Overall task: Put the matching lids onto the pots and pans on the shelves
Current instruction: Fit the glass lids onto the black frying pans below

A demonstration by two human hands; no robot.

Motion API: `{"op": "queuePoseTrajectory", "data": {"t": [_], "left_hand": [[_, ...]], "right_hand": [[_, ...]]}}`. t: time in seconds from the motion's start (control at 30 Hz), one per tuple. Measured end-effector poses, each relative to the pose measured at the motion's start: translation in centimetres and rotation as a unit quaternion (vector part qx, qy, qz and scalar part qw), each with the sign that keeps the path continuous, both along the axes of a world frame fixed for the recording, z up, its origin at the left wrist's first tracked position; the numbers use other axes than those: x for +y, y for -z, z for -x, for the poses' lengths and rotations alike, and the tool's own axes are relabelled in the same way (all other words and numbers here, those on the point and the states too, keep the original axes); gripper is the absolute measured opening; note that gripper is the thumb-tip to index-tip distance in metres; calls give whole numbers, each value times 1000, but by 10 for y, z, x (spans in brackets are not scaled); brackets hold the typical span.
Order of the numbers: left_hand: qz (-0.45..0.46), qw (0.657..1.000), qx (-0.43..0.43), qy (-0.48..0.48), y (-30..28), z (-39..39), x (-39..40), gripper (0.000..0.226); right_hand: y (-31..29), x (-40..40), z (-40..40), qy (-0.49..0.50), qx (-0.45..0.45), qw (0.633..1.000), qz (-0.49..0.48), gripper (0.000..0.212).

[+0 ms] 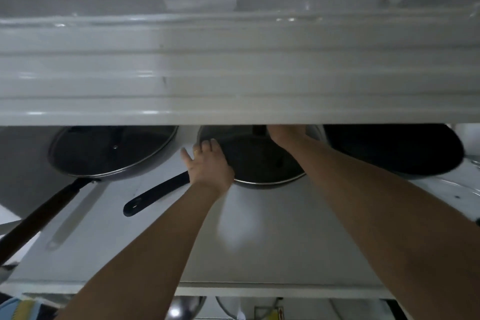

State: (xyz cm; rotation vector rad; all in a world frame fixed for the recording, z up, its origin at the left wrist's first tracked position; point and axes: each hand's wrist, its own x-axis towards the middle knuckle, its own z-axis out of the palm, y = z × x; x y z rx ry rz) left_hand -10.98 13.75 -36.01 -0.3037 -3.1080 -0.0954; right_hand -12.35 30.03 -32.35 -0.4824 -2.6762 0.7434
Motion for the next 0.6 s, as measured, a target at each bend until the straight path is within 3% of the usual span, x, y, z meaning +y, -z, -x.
{"op": "queuePoseTrajectory", "data": {"t": [0.07, 0.2, 0.3, 0.37, 0.47, 0.6], "left_hand": [[-32, 999, 7, 18, -11, -15, 33, 68], [-65, 992, -10, 106, -24, -47, 104, 62], [-114, 979, -72, 153, -33, -81, 159, 54], [-102, 968, -114, 198, -32, -103, 194, 41], [-106, 955, -166, 222, -22, -127, 233, 42], [-90, 956, -196, 199, -9, -148, 266, 47]], "right_hand": [[-7, 18, -20, 23, 29, 999, -20, 23], [-11, 55, -68, 66, -46, 995, -50, 28], [-12, 97, -115, 132, -36, 990, -34, 36], [-8, 132, -151, 156, -58, 982, -86, 39], [0, 180, -201, 216, -144, 958, -119, 41], [17, 225, -244, 228, -330, 914, -52, 48]]}}
